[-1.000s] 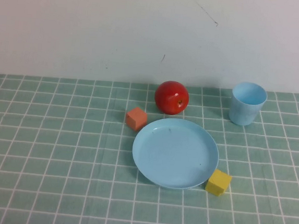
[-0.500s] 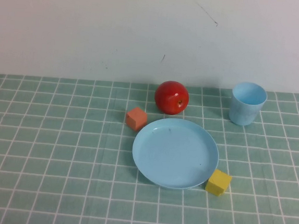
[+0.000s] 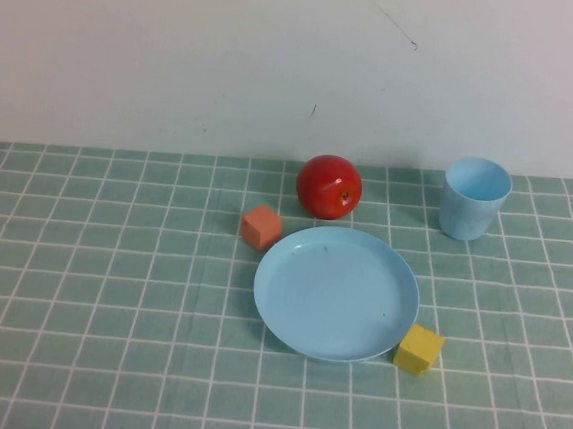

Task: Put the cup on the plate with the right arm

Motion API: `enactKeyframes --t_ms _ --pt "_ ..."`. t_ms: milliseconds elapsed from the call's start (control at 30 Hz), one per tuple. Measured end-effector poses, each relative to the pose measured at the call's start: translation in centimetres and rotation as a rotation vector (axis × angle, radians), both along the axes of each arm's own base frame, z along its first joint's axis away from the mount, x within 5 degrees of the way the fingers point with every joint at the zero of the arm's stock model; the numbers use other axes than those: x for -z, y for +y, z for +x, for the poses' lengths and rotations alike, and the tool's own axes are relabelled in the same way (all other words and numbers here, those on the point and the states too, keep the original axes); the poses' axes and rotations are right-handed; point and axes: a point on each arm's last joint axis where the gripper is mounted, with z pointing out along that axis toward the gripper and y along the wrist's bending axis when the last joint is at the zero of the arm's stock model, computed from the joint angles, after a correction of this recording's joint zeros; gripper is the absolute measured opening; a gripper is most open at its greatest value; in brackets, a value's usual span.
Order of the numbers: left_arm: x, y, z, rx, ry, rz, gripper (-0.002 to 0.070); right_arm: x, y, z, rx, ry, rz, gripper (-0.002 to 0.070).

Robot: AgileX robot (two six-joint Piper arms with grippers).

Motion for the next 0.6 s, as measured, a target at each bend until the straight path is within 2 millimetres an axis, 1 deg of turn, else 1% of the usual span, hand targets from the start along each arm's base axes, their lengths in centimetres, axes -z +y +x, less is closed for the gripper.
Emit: enactKeyframes --t_ms 333,433,533,600 --pt "0.0 0.0 0.0 0.000 0.000 0.000 -0.0003 0.0 0.0 0.0 -0.016 -0.001 -0.054 -0.0003" --pt "0.0 0.0 0.0 0.001 0.000 0.002 -0.0003 -0.3 -0.2 0.1 -0.009 -0.040 -0.077 -0.0003" --pt "0.0 0.0 0.0 0.001 0.000 0.002 -0.0003 -1.5 -0.4 0.5 0.016 -0.180 -0.088 -0.0003" --pt "0.0 0.0 0.0 0.001 0.000 0.002 -0.0003 -2.8 -0.5 0.6 0.042 -0.327 -0.098 -0.0003"
